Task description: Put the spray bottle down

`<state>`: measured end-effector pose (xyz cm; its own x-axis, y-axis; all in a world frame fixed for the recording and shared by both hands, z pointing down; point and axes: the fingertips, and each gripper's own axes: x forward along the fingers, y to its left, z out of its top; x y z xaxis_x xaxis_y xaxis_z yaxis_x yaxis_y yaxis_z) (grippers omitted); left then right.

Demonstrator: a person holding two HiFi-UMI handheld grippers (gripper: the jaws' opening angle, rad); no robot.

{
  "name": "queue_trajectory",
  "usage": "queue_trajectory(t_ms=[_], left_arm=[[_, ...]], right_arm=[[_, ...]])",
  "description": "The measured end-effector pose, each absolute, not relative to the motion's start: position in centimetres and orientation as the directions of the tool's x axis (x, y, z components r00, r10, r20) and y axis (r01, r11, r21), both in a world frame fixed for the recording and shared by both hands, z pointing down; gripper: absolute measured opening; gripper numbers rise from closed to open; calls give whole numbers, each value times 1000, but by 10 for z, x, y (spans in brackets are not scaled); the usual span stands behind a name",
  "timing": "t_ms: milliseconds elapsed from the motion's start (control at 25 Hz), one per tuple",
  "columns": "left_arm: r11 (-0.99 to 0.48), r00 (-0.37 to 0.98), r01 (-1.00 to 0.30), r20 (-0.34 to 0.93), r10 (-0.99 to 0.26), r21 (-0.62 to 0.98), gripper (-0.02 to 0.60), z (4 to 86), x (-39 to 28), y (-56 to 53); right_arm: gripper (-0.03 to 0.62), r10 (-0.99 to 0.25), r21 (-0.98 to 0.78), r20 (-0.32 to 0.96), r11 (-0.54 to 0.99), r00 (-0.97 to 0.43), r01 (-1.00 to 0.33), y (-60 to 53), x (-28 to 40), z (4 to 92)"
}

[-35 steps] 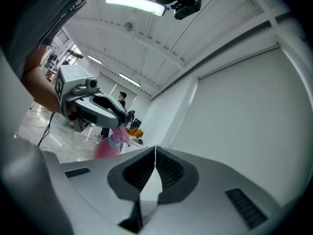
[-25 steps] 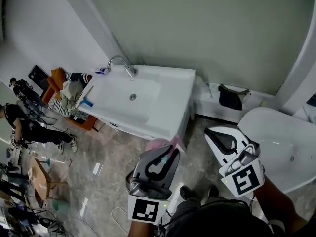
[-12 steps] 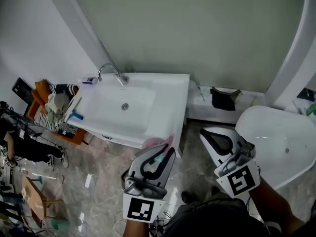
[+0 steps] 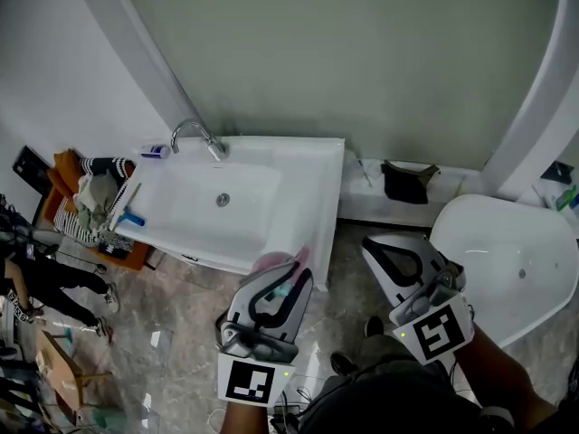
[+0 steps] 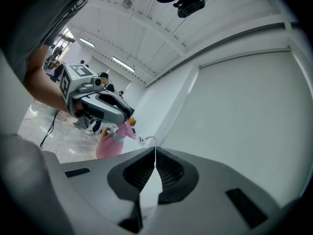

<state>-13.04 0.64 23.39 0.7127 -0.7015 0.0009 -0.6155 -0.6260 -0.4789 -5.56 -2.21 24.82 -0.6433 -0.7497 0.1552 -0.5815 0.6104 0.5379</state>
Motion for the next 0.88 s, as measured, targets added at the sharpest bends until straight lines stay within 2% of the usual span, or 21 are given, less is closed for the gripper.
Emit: queue_trajectory(t_ms=[880], left_arm=[[-549,608,-679,46,-793,-488,58,238,-96,-113]], right_arm=[[9,-650,509,157,699,-744,-503,-140,-23,260]])
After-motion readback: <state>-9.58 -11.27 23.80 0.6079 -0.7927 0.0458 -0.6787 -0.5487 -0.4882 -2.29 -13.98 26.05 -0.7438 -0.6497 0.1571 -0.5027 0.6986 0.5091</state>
